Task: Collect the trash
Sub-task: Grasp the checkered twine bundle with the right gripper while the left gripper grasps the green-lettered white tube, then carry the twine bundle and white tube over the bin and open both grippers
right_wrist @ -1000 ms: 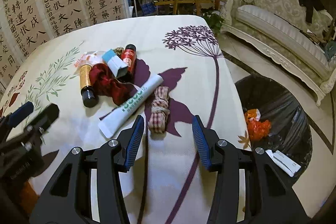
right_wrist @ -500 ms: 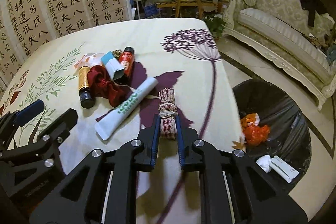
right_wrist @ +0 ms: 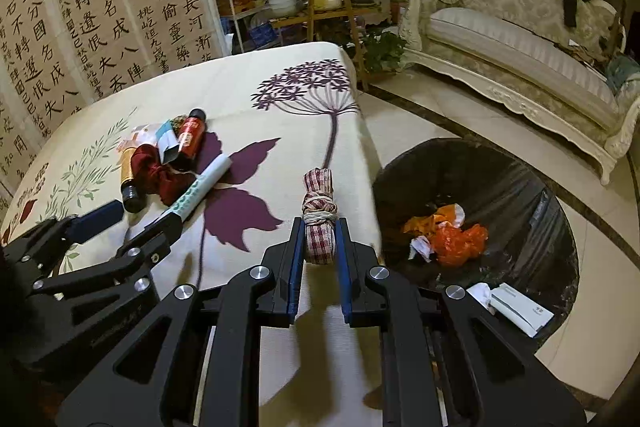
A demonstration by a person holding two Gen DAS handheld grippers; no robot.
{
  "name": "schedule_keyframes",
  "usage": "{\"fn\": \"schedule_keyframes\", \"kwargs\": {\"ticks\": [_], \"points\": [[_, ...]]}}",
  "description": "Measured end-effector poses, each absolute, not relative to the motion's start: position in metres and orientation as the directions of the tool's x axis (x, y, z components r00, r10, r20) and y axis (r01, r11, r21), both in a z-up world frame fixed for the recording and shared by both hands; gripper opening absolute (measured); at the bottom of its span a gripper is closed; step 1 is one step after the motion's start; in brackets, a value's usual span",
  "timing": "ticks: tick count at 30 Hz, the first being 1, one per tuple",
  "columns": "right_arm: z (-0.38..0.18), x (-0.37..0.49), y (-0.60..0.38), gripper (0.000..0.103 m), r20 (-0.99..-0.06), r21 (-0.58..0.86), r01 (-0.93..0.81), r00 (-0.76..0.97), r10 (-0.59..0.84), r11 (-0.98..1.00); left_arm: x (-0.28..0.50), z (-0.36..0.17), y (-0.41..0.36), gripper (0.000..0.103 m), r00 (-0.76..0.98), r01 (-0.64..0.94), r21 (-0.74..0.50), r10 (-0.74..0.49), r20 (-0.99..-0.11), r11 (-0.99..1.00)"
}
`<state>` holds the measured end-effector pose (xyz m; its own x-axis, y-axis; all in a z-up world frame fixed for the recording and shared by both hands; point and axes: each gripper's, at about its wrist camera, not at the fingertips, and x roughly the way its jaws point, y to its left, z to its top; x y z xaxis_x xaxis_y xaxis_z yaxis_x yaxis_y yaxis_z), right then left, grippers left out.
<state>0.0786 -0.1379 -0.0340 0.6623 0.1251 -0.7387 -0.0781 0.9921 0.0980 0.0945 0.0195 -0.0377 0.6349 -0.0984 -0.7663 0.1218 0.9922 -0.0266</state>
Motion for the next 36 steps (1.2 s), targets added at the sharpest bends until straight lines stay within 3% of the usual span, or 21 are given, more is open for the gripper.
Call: {"fn": "schedule_keyframes", "kwargs": {"ticks": [10,25,36], "points": [[-0.037,0.078,-0.152,0.015,-0.734,0.128,-0.061,0.666,0.135,0.990,0.091,-0.043,0.005,0.023,0.618,0.157,0.018,-0.084,-0.781,0.987],[-0.029,0.069,-0.169,0.015,-0.714,0.127,-0.022,0.692,0.107,0.992,0.069,-0.024,-0.007,0.022,0.667,0.196,-0.029,-0.155,-0.729,0.980],[-0.020,0.056,-0.210,0.015,-0.688,0.091,0.091,0.726,-0.003,0.992,0.063,-0.004,-0.044,0.022,0.718,0.268,-0.047,-0.232,-0.656,0.962]]}}
